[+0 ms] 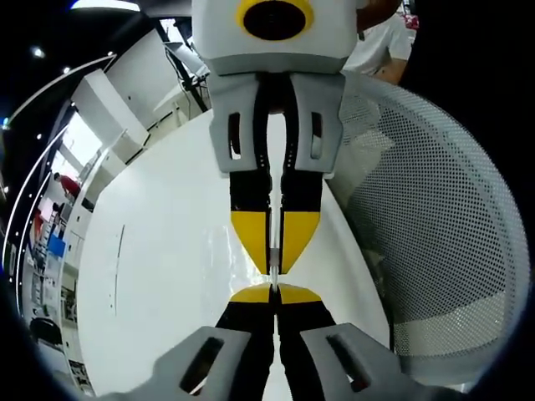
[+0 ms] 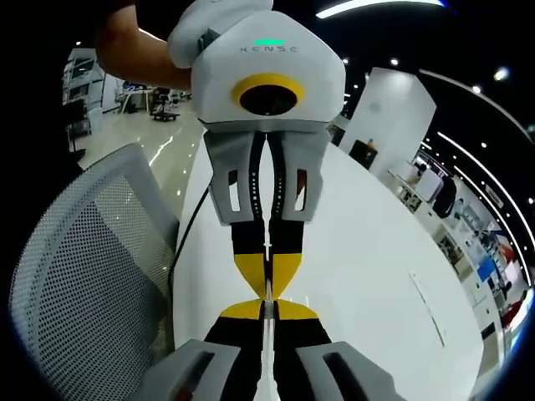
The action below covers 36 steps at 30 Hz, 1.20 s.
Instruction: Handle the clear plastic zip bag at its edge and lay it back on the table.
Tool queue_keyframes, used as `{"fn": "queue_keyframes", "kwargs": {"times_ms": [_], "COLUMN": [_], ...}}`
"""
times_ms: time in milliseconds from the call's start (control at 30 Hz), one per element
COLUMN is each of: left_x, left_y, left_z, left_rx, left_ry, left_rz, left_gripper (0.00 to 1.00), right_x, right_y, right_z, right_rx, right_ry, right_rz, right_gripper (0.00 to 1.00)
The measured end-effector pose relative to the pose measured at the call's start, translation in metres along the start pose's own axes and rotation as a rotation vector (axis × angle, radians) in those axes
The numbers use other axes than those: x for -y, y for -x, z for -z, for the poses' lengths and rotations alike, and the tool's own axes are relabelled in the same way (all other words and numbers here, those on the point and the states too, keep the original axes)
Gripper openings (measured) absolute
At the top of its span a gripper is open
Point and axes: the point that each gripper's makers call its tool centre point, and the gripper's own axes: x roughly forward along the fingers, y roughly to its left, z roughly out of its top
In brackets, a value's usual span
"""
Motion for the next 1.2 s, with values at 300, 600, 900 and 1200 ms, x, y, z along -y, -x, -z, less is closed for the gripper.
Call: {"fn": "queue_keyframes", "kwargs": {"times_ms": [300,600,900,1200], "left_x": [0.0017,0.0036,0.0039,0.0020], "left_y": [0.0007,0.0001,-0.0001,0.0000], "left_z": [0.0004,0.0008,-0.0010,-0.0001], "left_rx": [0.001,0.004,0.006,0.012], "left_ry": [0.002,0.017,0.024,0.034], "left_rz": [-0.003,0.000,0.001,-0.003], "left_gripper": [0.00,0.00,0.00,0.00], "right_x": [-0.0020,-0.0037,-0.0029,-0.0011], "right_y": [0.0002,-0.0003,0.0003,0.0007], "right_z": [-0.0005,0.0004,0.0016,0.0029], "right_rx": [0.004,-0.001,0.001,-0.001], "right_ry": [-0.005,-0.010,-0.016,-0.019], "right_rz": [-0.001,-0.008,-0.006,-0.004], "right_gripper": [0.00,0.00,0.00,0.00]}}
